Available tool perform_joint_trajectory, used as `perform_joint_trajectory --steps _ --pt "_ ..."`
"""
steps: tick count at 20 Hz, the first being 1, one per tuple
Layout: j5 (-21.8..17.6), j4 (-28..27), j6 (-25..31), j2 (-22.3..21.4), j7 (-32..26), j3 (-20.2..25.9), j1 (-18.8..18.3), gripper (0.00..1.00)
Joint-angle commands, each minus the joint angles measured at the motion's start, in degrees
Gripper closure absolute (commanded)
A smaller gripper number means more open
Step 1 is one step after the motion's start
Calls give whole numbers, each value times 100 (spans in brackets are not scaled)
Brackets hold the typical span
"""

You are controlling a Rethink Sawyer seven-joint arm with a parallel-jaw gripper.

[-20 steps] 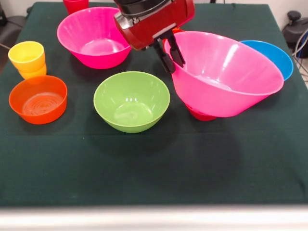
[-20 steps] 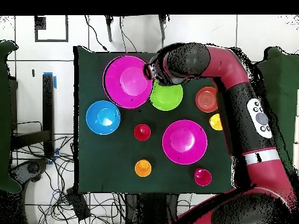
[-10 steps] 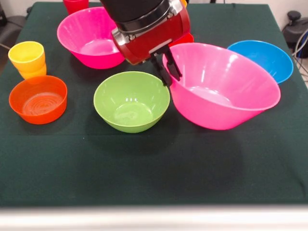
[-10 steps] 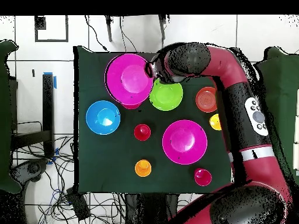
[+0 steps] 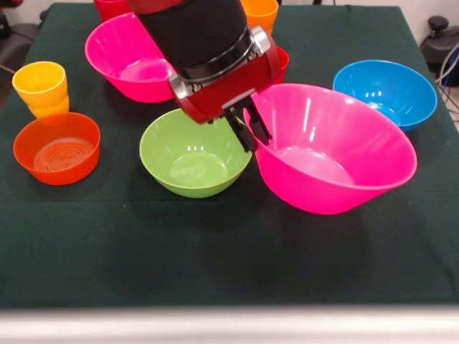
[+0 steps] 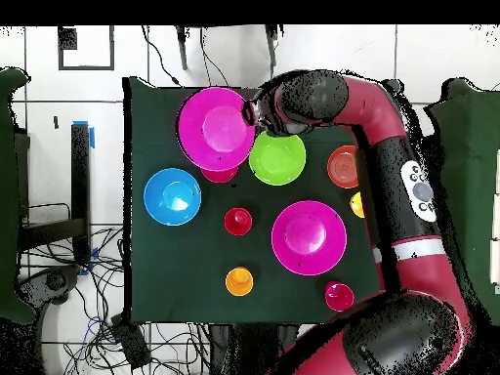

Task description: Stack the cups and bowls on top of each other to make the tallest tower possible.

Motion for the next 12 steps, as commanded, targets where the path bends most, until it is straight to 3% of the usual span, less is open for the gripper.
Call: perform_joint_trajectory --steps 1,12 --pt "-593 -1065 207 600 -2314 -103 360 100" --pt "-638 -2322 726 1093 -2691 -70 765 100"
